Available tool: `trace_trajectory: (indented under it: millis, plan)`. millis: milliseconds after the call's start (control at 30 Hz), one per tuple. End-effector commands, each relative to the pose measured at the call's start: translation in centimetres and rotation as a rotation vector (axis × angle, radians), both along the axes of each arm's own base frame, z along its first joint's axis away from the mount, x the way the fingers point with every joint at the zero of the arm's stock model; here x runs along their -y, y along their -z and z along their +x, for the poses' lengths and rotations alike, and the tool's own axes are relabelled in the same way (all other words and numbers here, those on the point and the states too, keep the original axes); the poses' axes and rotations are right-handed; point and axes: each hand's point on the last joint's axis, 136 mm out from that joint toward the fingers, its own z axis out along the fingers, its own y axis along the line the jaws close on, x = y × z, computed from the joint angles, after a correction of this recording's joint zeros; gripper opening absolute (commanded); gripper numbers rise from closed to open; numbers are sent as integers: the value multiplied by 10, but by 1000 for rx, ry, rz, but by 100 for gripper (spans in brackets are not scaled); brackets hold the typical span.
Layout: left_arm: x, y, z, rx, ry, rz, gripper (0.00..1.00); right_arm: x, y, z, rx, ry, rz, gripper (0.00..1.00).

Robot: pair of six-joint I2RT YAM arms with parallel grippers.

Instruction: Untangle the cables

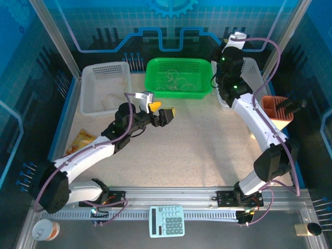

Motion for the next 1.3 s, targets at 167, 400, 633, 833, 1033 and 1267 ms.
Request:
trace_trajectory:
  millis: [167,400,633,833,1033,1267]
  plan:
    - [-23,-21,-10,45,-79,17,99,26,13,19,60,216,-71,0]
    - [-23,-23,-13,40,-71,12,99,44,25,32,68,398,-230,0]
    - [-23,-25,-15,41,-65,2,99,60,71,44,-35,469,-287,0]
    - [-23,-27,-17,44,-63,-4,99,86,129,50,-178,465,-243,0]
    - [-23,-27,-16,44,-61,-6,99,116,187,54,-355,431,-142,0]
    - [-20,-31,-16,37,-52,-19,99,115,235,61,-574,298,-46,2]
